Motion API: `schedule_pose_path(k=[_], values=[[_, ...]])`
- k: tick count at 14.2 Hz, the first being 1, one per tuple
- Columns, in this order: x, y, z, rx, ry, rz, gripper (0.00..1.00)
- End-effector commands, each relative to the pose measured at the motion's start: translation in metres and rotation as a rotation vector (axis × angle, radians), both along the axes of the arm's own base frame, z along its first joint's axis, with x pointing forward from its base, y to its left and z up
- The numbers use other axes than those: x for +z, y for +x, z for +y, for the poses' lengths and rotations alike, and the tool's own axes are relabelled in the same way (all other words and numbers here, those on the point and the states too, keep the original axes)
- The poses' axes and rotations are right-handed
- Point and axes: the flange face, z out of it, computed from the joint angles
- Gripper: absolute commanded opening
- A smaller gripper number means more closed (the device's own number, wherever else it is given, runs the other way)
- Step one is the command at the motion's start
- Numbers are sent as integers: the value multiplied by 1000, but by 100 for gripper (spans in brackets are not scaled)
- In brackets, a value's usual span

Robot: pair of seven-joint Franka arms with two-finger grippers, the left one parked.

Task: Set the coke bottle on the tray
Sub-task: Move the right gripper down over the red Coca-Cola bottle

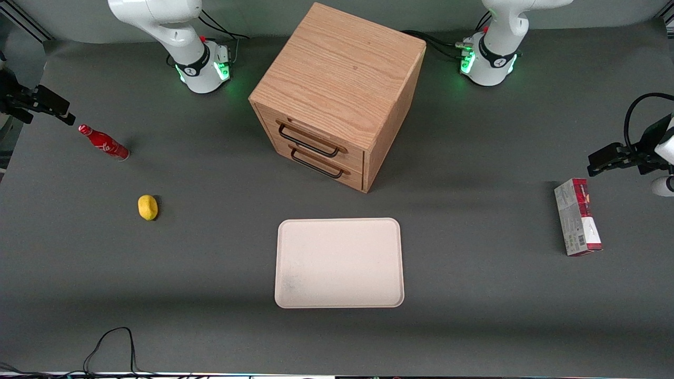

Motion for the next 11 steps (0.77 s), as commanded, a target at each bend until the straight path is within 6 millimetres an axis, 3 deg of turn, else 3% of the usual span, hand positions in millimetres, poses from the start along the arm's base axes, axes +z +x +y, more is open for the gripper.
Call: schedule_pose_path(k=[1,3,5,7,11], values=[[1,-3,1,-18,21,-8,100],[-10,-3,0,-16,21,21,100],[-36,-8,-13,-19,-15,80,100],[-73,-27,-60,-65,13,106,100],[-148,-77,-121,-12,36,48,100]])
